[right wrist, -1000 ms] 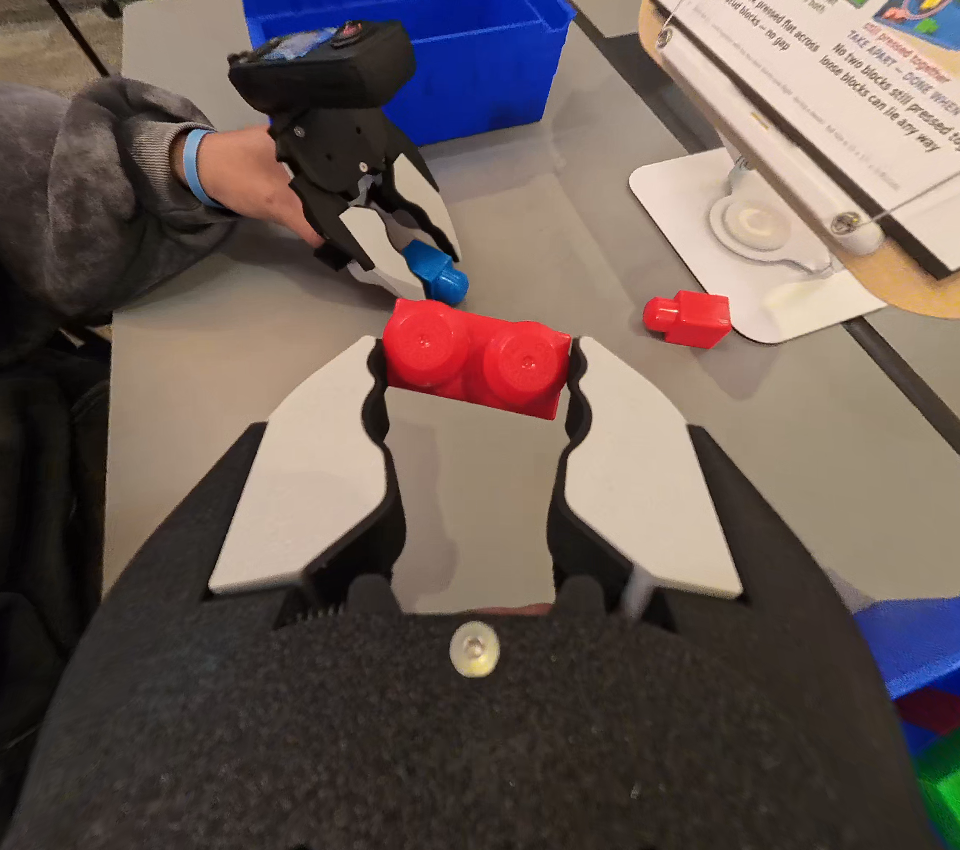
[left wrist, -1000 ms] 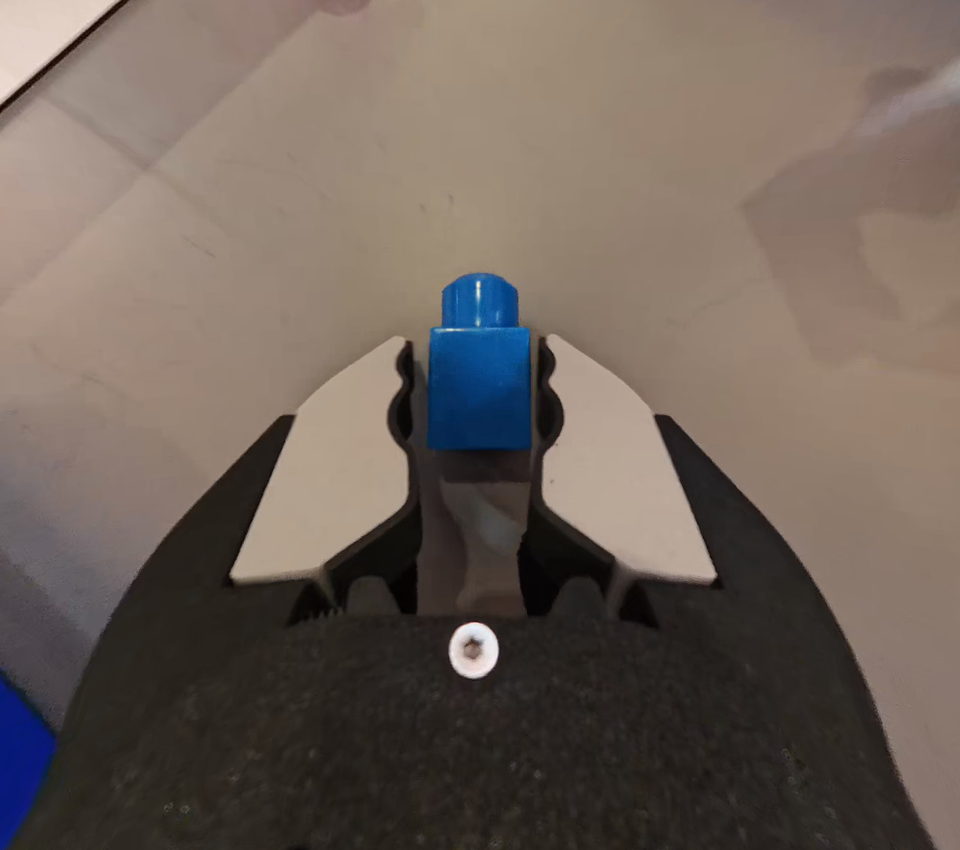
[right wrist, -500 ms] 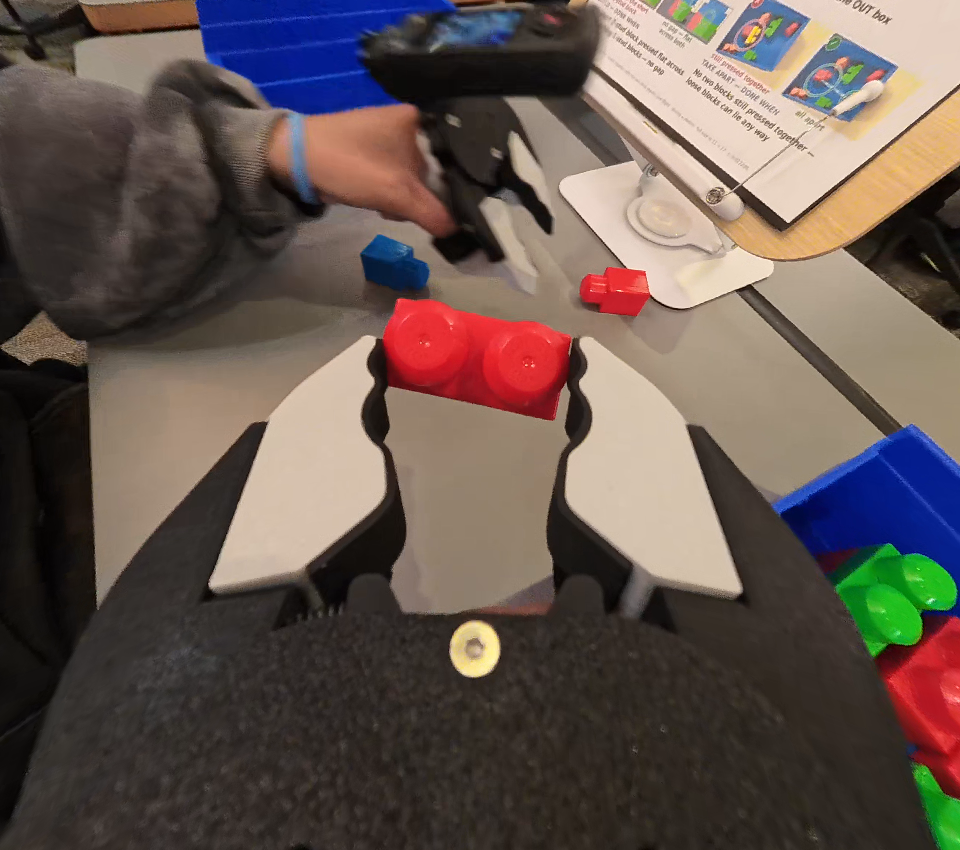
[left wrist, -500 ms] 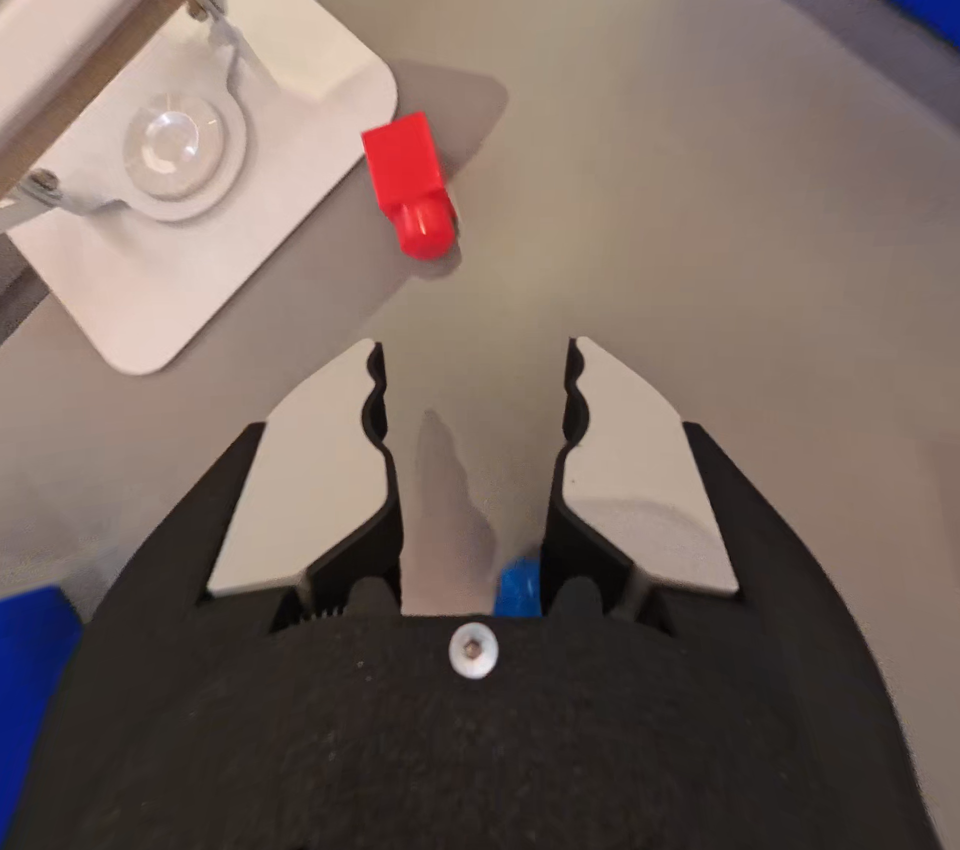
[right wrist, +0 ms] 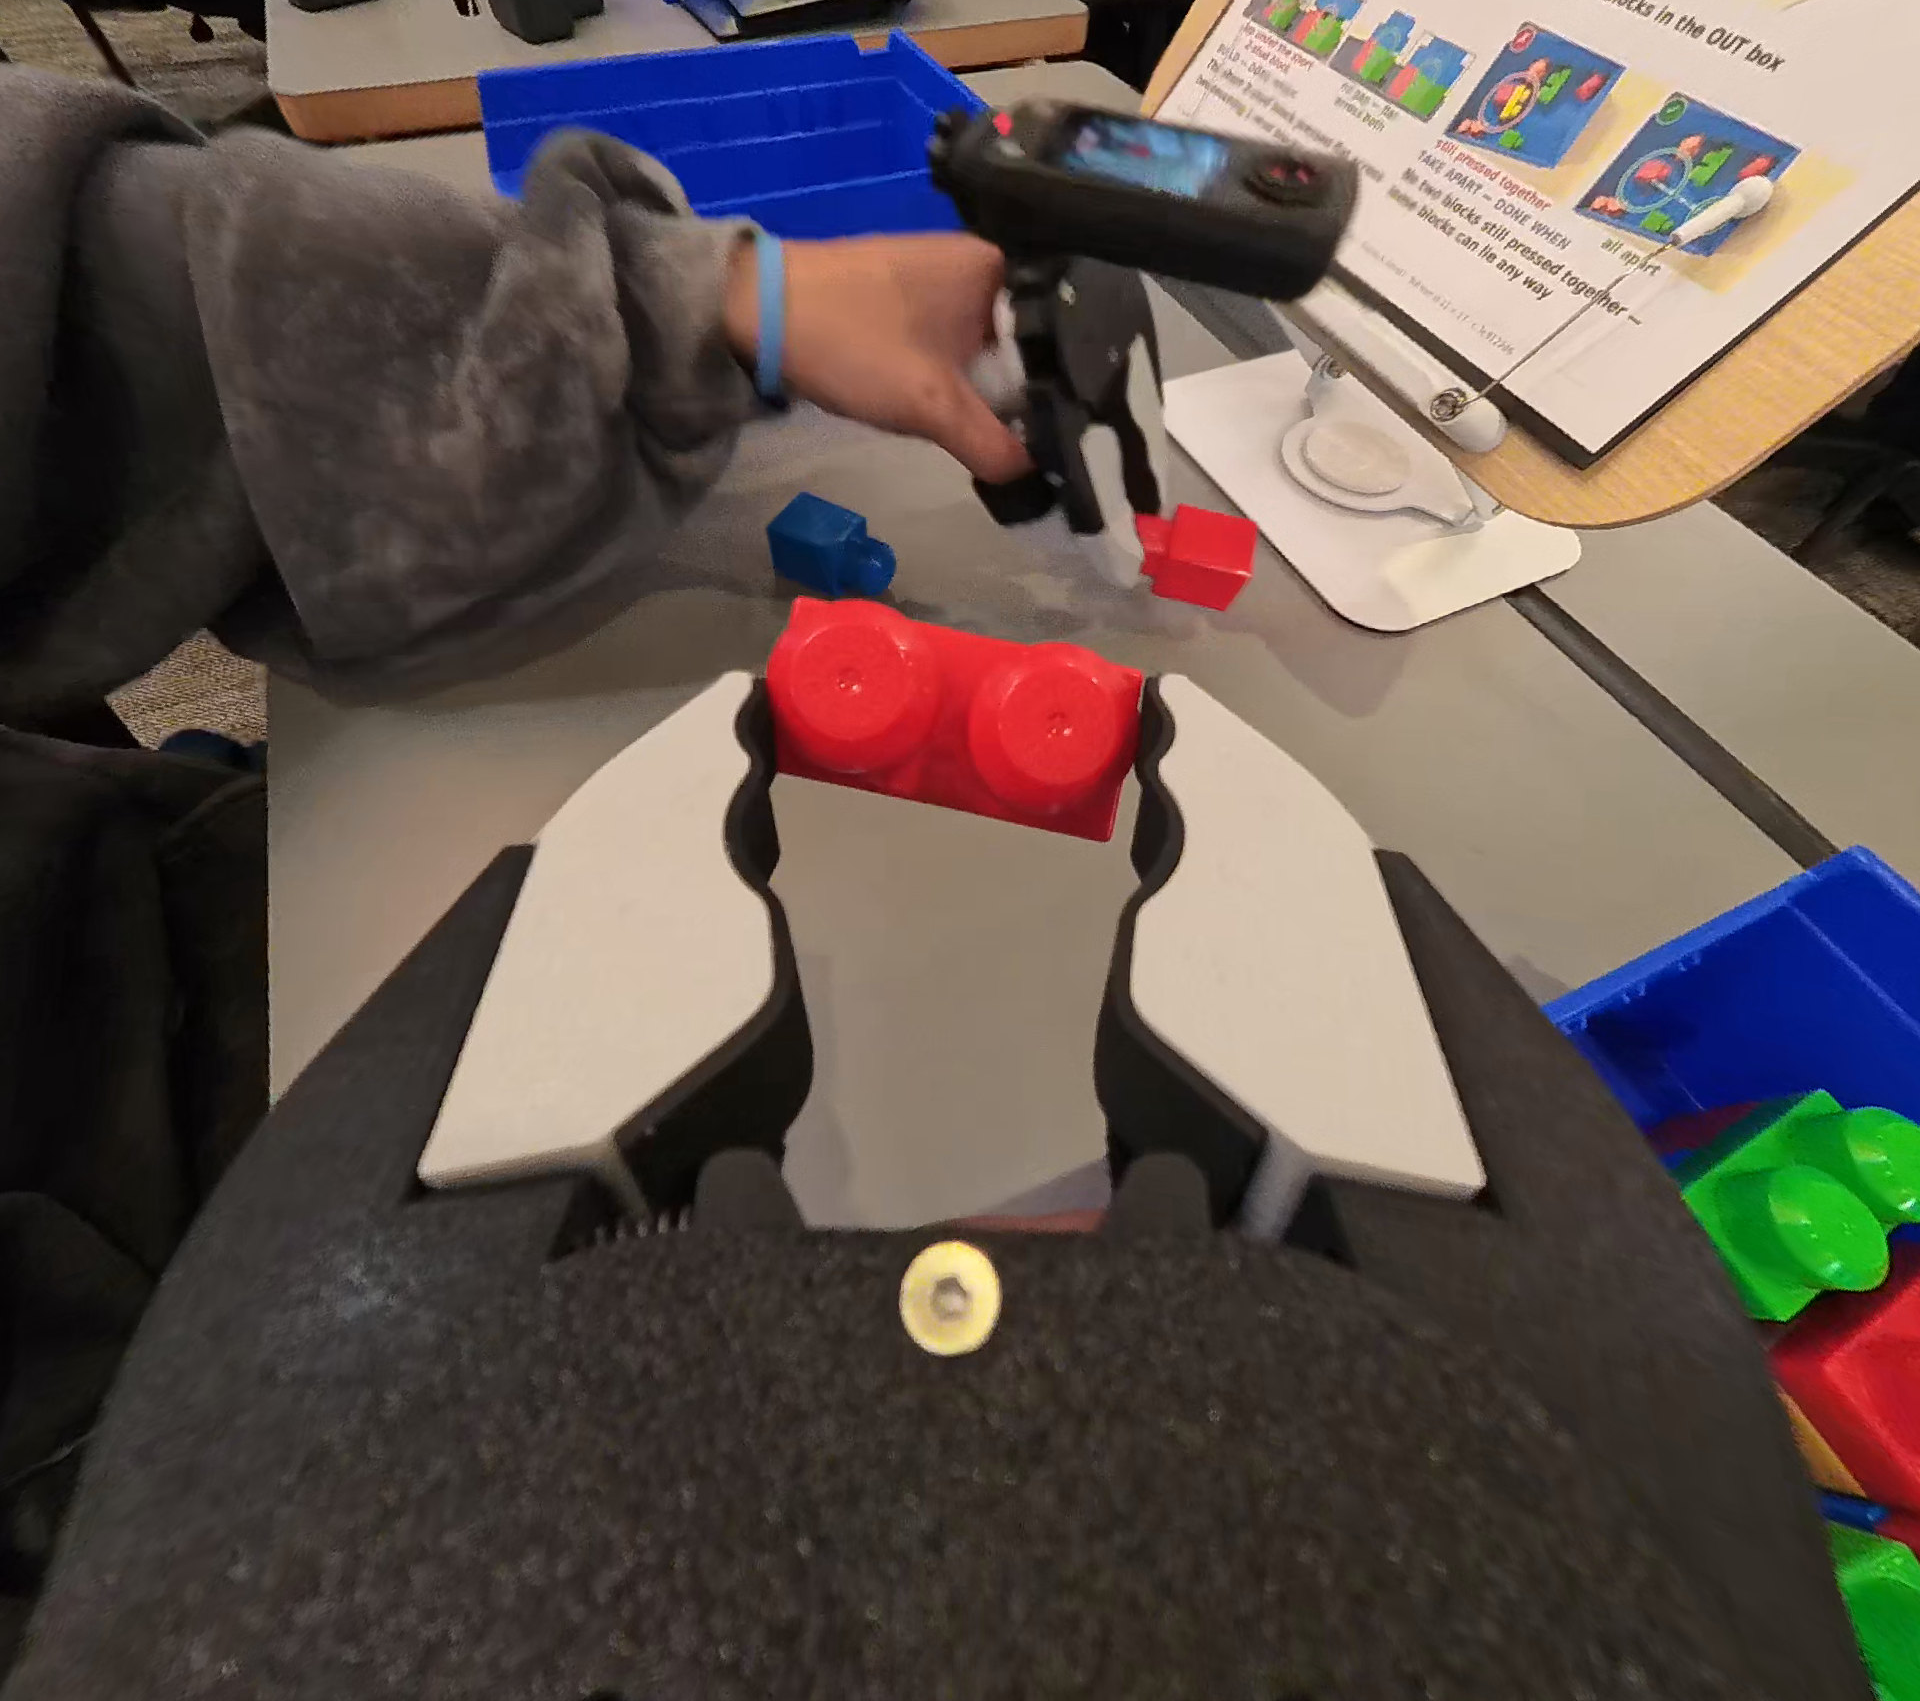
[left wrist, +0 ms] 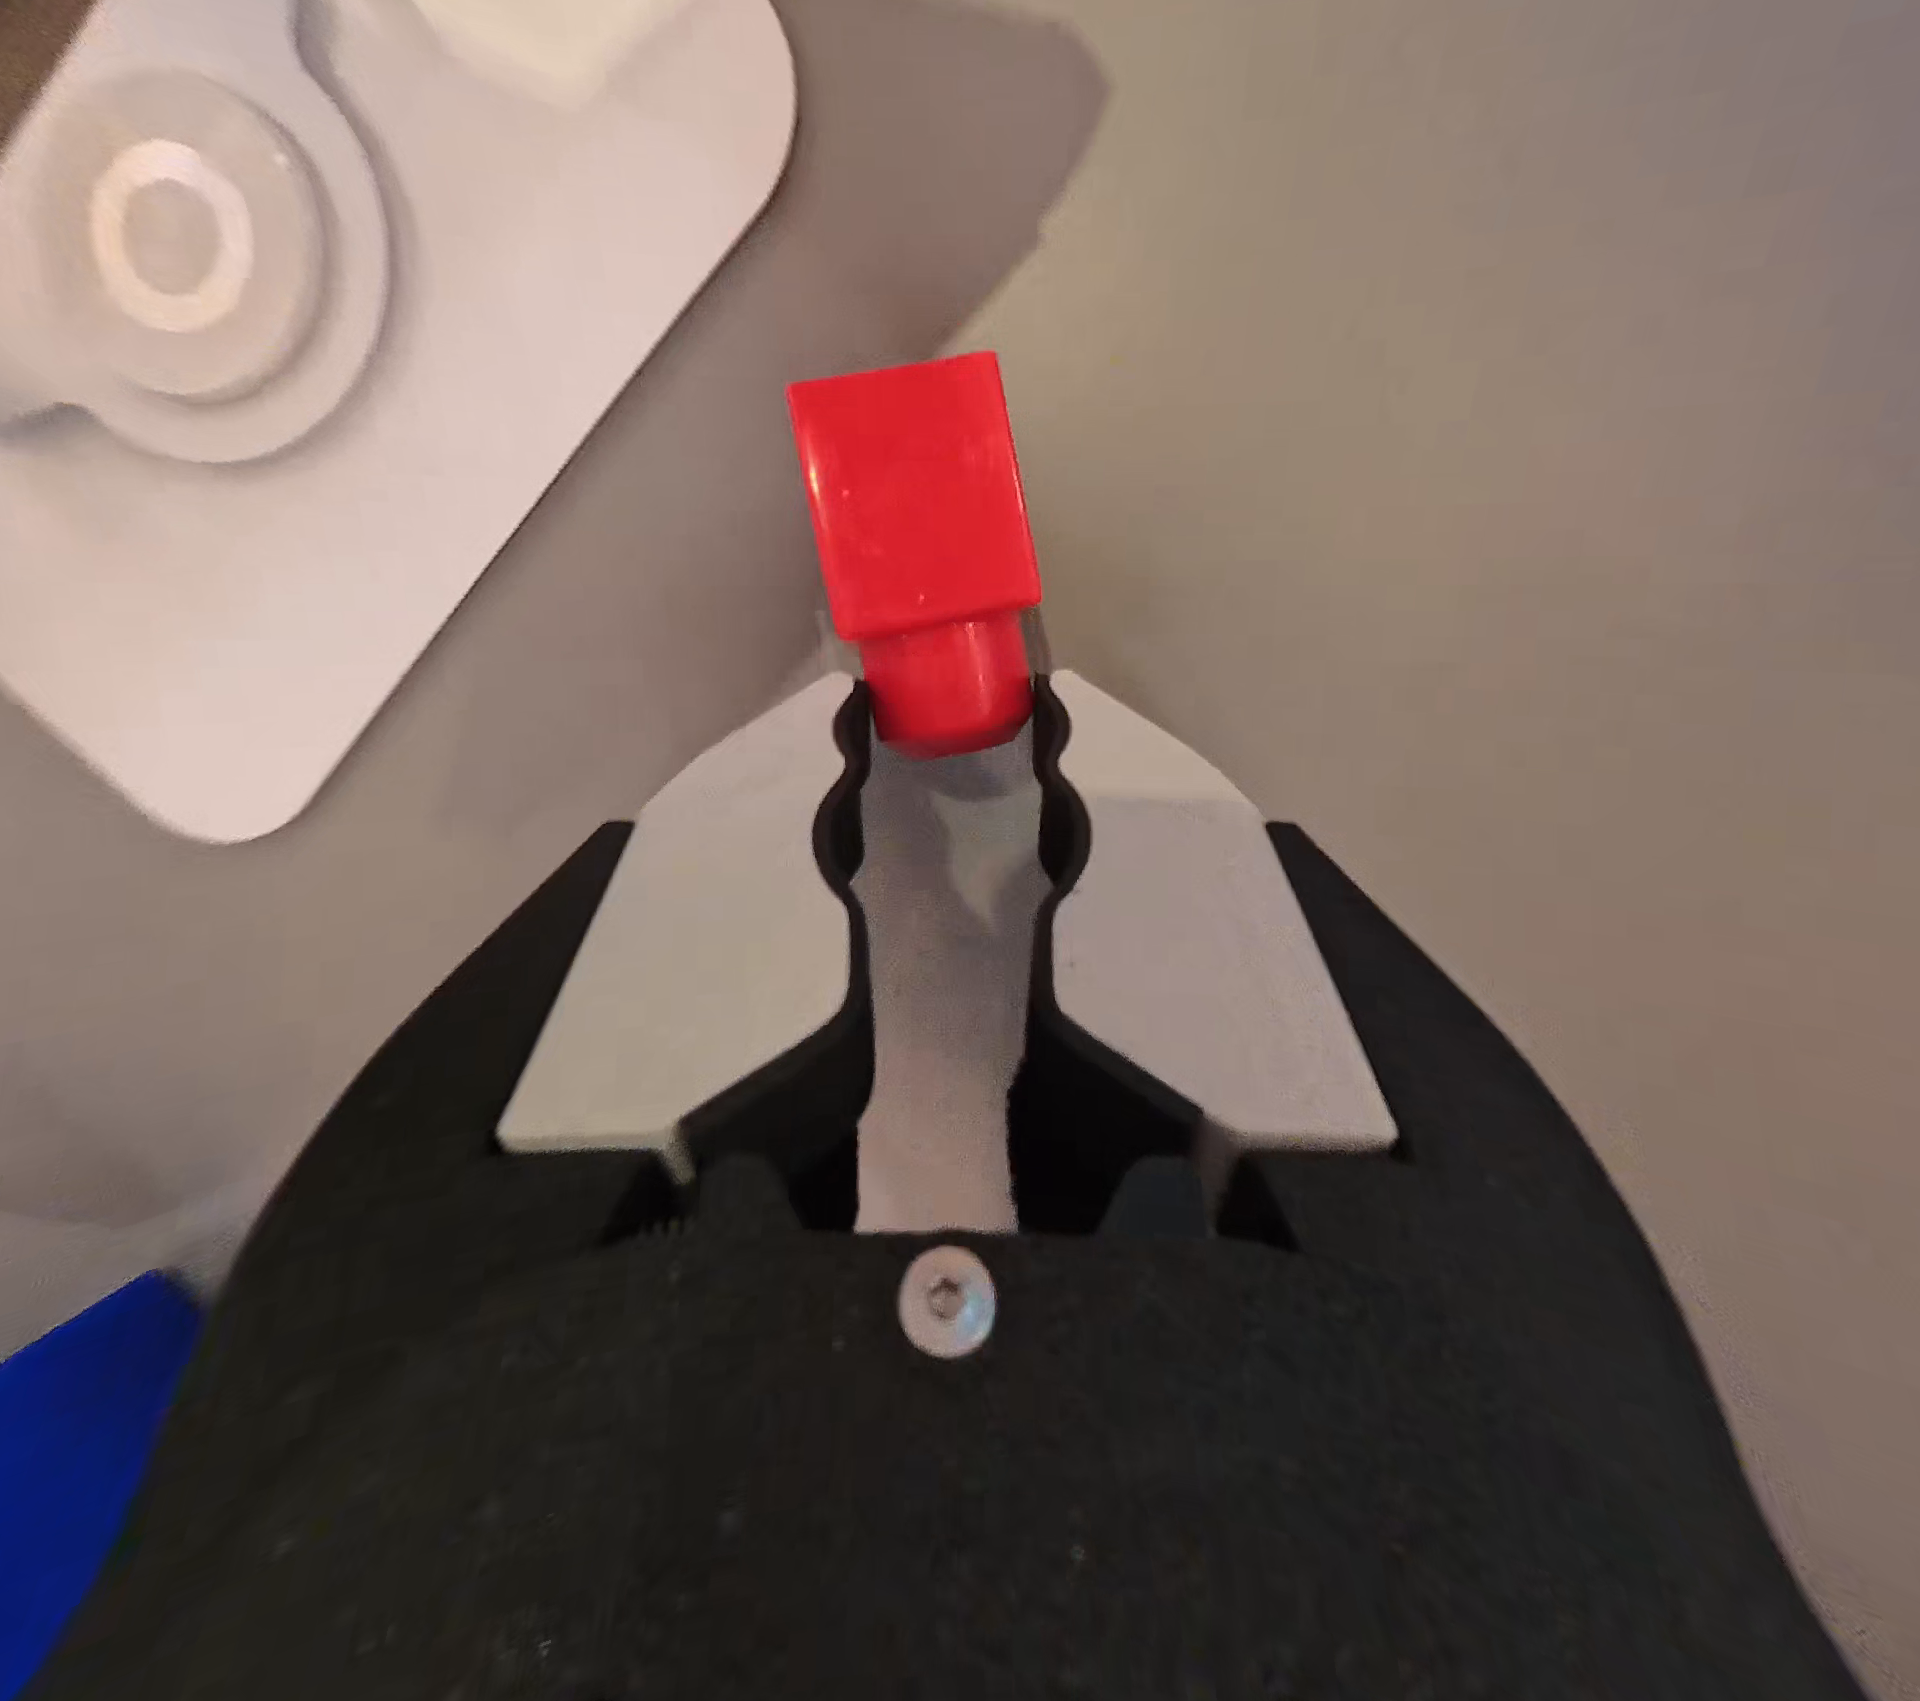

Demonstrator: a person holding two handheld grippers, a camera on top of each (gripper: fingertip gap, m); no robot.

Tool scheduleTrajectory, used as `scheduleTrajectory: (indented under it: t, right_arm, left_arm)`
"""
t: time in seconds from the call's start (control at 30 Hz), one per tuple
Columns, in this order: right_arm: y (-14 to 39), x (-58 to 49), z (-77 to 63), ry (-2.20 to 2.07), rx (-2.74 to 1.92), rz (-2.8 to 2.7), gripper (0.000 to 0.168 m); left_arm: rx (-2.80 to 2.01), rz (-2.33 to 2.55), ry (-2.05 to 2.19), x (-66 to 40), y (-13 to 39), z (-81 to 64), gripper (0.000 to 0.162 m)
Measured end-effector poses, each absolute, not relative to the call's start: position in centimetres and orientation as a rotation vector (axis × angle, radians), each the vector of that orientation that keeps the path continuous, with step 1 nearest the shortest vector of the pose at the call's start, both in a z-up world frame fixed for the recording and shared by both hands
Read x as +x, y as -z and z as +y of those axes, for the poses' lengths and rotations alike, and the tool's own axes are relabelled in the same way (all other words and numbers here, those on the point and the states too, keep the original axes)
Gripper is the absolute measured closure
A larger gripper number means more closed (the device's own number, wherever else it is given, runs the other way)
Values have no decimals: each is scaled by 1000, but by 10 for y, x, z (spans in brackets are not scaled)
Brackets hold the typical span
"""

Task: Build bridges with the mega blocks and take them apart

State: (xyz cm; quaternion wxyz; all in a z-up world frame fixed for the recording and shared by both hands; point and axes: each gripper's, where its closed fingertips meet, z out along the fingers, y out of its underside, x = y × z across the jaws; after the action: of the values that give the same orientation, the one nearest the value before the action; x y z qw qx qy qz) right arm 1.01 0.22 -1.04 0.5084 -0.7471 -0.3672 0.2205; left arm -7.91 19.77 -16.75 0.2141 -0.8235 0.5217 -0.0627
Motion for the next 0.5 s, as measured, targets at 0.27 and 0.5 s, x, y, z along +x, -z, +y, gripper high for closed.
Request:
scheduleTrajectory:
  t: [0.27,0.5]
  right_arm:
    - [17,-1,2,-520,-1820,-925,101]
    - [22,-3,5,-518,-1835,-934,101]
  left_arm:
    - [-1775,2282,-186,-179,102,133,133]
    - [-1182,2809,-154,-208,113,71,133]
